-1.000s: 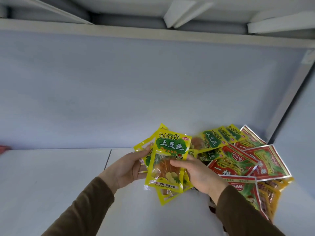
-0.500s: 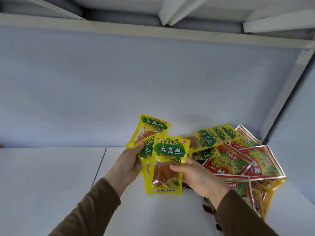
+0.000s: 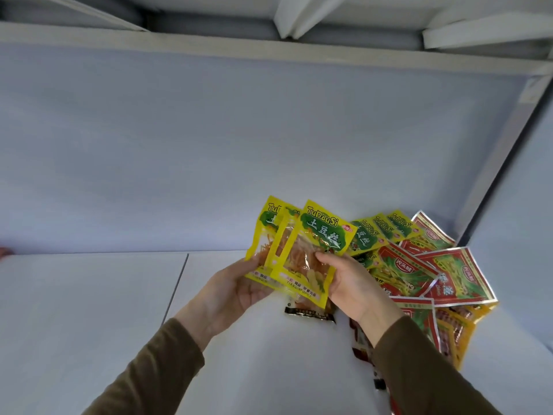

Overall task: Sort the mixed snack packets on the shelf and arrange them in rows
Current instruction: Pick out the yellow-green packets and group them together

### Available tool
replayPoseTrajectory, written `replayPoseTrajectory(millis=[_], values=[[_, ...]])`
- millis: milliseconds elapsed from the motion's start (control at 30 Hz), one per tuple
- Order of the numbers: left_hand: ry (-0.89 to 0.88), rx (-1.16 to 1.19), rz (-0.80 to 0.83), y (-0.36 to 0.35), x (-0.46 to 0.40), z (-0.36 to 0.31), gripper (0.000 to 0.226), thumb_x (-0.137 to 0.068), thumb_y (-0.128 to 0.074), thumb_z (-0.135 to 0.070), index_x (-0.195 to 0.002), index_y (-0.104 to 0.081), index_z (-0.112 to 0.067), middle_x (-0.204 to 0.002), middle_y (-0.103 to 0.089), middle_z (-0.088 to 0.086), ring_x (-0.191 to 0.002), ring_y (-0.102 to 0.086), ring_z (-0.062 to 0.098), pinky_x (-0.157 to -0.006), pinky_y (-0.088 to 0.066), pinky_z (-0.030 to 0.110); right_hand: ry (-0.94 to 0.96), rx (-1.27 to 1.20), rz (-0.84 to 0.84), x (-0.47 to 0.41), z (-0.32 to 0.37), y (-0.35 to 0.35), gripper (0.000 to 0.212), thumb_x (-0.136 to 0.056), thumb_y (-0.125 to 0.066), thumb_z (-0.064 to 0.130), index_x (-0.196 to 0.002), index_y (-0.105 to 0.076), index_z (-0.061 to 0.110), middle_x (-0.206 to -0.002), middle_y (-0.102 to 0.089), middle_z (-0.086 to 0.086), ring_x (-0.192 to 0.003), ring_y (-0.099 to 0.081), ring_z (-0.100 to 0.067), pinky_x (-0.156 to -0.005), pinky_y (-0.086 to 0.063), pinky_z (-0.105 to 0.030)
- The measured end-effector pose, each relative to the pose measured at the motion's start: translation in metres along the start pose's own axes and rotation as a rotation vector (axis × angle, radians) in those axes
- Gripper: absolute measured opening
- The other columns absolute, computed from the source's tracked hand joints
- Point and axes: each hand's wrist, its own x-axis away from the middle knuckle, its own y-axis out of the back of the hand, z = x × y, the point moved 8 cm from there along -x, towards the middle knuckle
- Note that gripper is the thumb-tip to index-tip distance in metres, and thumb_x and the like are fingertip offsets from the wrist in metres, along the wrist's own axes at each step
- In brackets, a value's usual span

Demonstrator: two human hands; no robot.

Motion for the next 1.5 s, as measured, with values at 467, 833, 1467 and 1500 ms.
replayPoseTrajectory(millis=[467, 833, 1467, 1500], values=[[-0.164, -0.425, -0.142, -0.007, 0.019, 0.003, 0.049, -0.087, -0.081, -0.027, -0.130, -0.058, -0.023, -0.116, -0.076, 0.010, -0.100, -0.076, 0.030, -0.082, -0.062, 0.049, 0.052, 0.097, 0.022, 0.006, -0.044, -0.040, 0.032, -0.091, -0.059, -0.008, -0.121, -0.063, 0.005, -0.110, -0.074, -0.017, -0.096, -0.072, -0.032, -0.081, -0.060, -0.046], [-0.290, -0.181, -0.307, 0.073, 0.037, -0.015, 0.039, -0.090, -0.067, -0.006, -0.129, -0.064, -0.008, -0.115, -0.075, 0.020, -0.082, -0.076, 0.028, -0.072, -0.063, 0.044, 0.533, 0.942, -0.186, 0.002, 0.039, -0.009, 0.037, -0.100, -0.060, 0.025, -0.136, -0.052, 0.025, -0.134, -0.057, 0.011, -0.115, -0.057, -0.001, -0.103, -0.047, -0.029], [-0.140, -0.097, -0.312, 0.090, 0.034, 0.003, 0.042, -0.080, -0.074, -0.011, -0.122, -0.068, -0.010, -0.109, -0.076, 0.022, -0.077, -0.078, 0.030, -0.060, -0.063, 0.038, 0.906, 1.409, -0.118, -0.030, 0.044, -0.052, 0.024, -0.103, -0.055, 0.030, -0.118, -0.073, 0.022, -0.112, -0.066, 0.003, -0.109, -0.056, -0.020, -0.081, -0.038, -0.019], [-0.125, -0.088, -0.295, 0.085, 0.033, 0.004, 0.040, -0.082, -0.072, -0.012, -0.122, -0.069, -0.008, -0.109, -0.076, 0.023, -0.077, -0.077, 0.030, -0.061, -0.063, 0.038, 0.955, 1.249, -0.103, -0.021, 0.052, -0.057, 0.020, -0.103, -0.057, 0.026, -0.115, -0.073, 0.025, -0.104, -0.065, 0.006, -0.103, -0.055, -0.017, -0.078, -0.037, -0.017]])
